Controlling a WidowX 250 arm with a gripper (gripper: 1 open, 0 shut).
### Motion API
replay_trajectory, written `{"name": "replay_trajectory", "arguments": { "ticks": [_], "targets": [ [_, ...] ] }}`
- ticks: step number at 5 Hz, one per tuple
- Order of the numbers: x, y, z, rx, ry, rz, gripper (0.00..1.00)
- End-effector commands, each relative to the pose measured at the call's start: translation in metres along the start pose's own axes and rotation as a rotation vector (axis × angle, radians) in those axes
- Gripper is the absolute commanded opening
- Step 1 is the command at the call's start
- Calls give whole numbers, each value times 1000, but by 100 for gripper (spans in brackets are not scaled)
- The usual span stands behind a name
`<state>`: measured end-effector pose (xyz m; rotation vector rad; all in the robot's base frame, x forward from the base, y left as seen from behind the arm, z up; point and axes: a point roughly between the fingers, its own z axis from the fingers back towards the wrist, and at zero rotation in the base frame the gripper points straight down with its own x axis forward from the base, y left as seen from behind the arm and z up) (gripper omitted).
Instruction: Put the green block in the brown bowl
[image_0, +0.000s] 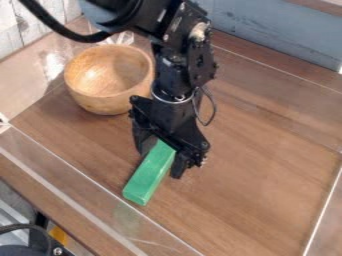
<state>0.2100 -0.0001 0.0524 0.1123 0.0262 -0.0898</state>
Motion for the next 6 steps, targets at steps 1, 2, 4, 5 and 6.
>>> {"name": "replay_trajectory", "arguments": {
  "ticks": [1,2,4,5,6],
  "targets": [
    [17,4,4,0,-32,39,0],
    [15,6,-3,-7,-27,78,0],
    [5,12,8,-17,-20,121,0],
    [-2,18,30,-30,-29,132,0],
    [0,27,46,-44,-47,138,0]
  ]
}}
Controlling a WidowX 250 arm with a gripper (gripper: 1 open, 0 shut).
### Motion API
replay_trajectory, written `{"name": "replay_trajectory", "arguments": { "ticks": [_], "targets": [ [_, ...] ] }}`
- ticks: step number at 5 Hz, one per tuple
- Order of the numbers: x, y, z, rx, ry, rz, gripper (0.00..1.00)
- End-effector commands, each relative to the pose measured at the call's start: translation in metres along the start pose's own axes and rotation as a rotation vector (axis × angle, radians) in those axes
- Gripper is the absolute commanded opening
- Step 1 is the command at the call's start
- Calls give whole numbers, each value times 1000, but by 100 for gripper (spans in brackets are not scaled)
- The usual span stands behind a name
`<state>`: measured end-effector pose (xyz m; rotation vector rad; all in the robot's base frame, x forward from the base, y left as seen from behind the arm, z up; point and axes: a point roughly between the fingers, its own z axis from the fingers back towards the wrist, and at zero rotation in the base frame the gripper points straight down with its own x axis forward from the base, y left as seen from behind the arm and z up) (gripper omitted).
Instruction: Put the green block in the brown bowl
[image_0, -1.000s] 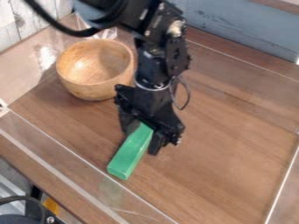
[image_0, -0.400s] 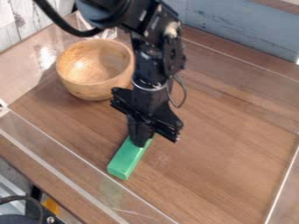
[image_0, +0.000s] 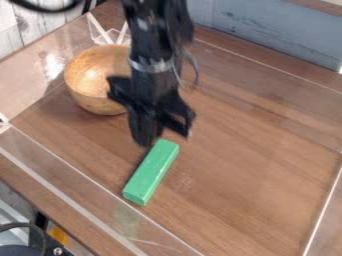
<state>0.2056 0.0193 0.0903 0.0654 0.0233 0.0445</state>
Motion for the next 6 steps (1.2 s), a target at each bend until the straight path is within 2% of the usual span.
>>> {"name": "replay_trajectory", "arguments": {
  "ticks": [1,2,3,4,5,6],
  "targets": [
    [14,7,30,-4,-88,12,0],
    [13,25,30,-8,-94,43,0],
    [7,43,29,-13,-97,72,0],
    [5,54,35,-17,-103,95,100],
    [4,66,40,-19,-105,115,100],
    [5,57,38,-16,-110,141,0]
  ]
}}
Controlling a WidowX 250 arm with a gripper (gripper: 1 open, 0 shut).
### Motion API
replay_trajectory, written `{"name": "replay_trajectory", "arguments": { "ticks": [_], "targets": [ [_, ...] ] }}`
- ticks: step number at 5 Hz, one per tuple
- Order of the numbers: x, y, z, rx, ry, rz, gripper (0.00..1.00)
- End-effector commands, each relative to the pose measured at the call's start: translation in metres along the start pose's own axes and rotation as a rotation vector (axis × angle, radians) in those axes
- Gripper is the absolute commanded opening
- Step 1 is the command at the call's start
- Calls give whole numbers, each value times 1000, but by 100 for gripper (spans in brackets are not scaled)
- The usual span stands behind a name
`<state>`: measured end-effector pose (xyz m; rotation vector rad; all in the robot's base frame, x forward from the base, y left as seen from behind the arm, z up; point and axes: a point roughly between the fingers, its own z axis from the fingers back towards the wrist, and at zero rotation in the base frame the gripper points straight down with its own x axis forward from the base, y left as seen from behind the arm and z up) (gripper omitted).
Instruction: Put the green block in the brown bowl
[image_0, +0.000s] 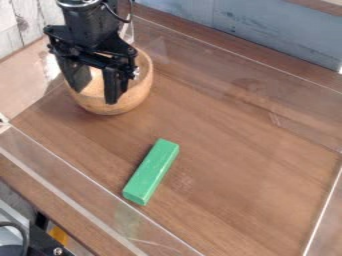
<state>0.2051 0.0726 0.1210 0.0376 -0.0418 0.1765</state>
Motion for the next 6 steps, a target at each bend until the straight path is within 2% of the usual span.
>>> {"name": "replay_trajectory", "arguments": {
  "ticks": [1,2,3,4,5,6],
  "targets": [
    [-2,-9,9,13,-36,33,100],
    [-9,-12,-3,16,-28,14,0],
    [-14,-12,-20,19,-31,0,100],
    [-14,-12,-23,16,-35,29,0],
    [-20,-14,-28,18,-31,56,100],
    [-12,-23,-33,11,-38,51,0]
  ]
}}
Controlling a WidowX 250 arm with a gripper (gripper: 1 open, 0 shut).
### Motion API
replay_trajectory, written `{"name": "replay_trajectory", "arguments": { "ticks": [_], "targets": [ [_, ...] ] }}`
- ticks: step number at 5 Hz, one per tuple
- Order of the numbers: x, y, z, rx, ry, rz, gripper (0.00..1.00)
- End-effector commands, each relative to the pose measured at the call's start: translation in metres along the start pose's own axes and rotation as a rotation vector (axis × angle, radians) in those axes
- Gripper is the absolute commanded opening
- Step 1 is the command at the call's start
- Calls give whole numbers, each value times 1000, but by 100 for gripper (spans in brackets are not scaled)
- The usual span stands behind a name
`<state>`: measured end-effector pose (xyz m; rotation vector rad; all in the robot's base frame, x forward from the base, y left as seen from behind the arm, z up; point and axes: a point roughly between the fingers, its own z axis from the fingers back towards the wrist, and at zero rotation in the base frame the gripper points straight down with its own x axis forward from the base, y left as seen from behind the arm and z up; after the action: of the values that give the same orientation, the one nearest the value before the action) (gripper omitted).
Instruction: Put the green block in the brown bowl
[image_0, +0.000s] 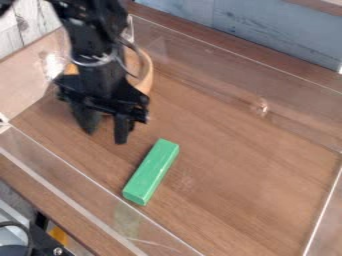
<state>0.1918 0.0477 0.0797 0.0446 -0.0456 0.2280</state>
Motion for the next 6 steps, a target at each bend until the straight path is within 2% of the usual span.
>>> {"name": "replay_trajectory", "arguments": {
  "ticks": [1,2,3,4,6],
  "targets": [
    [5,-15,-6,6,-33,-15,100],
    [7,-20,-13,5,-37,-13,0],
    [0,-26,-10,6,-32,15,100],
    [-5,-33,2,-7,-38,47,0],
    [-7,-18,10,-9,-36,59,0]
  ]
}}
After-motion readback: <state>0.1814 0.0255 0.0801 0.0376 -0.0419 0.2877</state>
